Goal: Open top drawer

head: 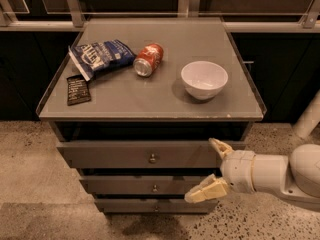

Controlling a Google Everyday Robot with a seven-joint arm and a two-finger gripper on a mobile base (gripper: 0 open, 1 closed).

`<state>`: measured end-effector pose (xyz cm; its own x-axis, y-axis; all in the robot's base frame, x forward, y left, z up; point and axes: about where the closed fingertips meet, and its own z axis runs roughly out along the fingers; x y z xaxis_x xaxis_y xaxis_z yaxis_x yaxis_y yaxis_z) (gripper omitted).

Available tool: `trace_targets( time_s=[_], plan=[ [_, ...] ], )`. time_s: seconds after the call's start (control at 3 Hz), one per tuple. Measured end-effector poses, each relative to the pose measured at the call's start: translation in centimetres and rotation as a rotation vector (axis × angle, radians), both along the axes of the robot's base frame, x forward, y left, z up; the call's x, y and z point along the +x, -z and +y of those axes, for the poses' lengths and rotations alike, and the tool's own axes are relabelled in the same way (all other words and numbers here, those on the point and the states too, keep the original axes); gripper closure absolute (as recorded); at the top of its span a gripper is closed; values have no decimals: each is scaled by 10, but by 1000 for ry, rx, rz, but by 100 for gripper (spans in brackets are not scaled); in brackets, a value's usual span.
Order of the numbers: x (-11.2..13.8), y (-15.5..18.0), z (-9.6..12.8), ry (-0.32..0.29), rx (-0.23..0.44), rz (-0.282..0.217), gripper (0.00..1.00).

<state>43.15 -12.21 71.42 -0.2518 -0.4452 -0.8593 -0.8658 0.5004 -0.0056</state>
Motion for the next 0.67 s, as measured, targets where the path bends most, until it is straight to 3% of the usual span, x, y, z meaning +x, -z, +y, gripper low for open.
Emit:
trace_targets(
  time_s=[0.67],
  plan=[
    [0,7,-3,25,3,16,0]
  ],
)
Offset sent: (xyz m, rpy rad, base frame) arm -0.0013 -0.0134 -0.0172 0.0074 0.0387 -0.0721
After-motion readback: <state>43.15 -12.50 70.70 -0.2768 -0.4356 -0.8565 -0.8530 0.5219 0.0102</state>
